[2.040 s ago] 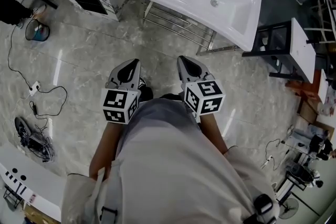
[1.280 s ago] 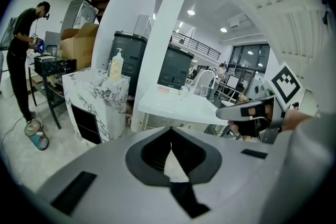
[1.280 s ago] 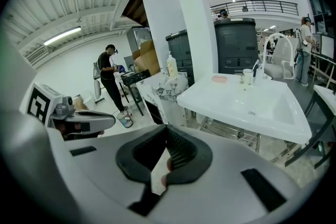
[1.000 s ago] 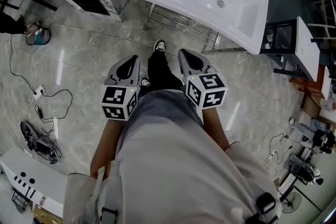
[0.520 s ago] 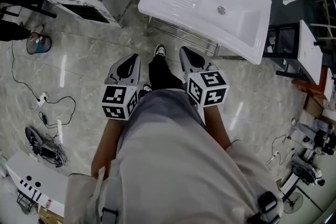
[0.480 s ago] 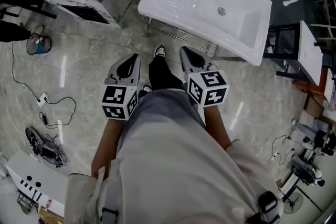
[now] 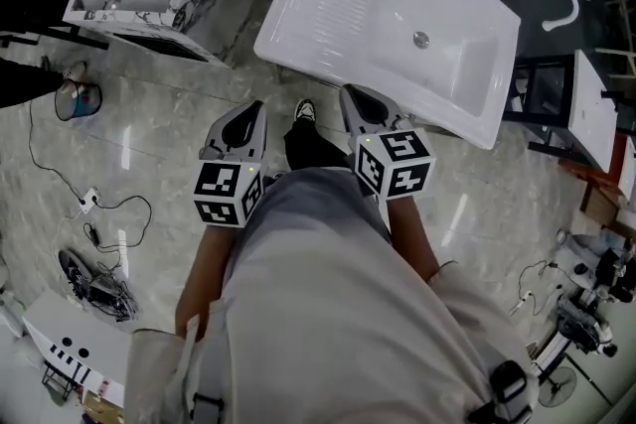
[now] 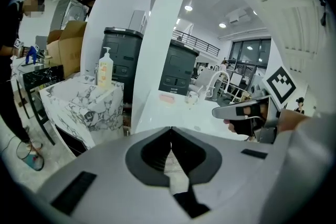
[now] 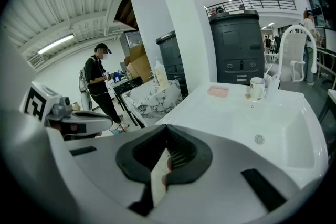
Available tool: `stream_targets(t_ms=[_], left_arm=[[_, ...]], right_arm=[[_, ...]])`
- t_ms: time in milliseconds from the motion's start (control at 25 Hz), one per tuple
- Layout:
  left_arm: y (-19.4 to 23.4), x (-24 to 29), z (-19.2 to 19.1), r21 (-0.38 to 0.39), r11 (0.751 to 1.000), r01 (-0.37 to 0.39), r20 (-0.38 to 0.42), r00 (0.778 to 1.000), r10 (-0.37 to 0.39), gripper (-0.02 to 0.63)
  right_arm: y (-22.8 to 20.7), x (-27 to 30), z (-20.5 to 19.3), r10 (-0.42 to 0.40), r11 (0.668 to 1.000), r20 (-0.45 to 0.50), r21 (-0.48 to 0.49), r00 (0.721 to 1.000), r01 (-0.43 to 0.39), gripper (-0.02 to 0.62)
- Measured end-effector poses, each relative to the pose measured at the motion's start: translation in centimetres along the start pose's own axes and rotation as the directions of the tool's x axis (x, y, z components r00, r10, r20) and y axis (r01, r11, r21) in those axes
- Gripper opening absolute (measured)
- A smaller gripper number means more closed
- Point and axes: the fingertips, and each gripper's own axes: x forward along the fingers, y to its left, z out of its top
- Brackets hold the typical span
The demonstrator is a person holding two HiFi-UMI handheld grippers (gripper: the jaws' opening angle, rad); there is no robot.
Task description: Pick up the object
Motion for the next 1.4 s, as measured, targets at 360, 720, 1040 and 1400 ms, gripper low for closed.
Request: stream_targets(t_ms=[360,720,1040,1400], left_arm=[[1.2,5.5,4.0,0.03,1.0,-0.008,0.0,1.0,0.008,0.002],[0.8,10.6,6.9,0.029,1.0,-0.006,0.013,1.0,0.006,0.002],[0.5,12.7,7.8,0.017,0.999,-0.029,0.02,0.999,0.028,0.002],[0.3,13.0,8.0,0.018,0.999,-0.036,0.013,0.999,0.036,0.002]], right_arm=[[-4.4,3.0,3.7,0.002,1.0,0.012,0.015,1.0,-0.002,0.011],[-9.0,5.1,7.2,0.006,1.0,0.047,0.007,0.999,-0.007,0.011],[-12.1,6.4,8.8,0.017,1.0,0.074,-0.024,0.997,-0.015,0.011],[-14.1,6.5,9.9,0.011,0.997,0.085,-0.074,0.996,-0.005,0.011]])
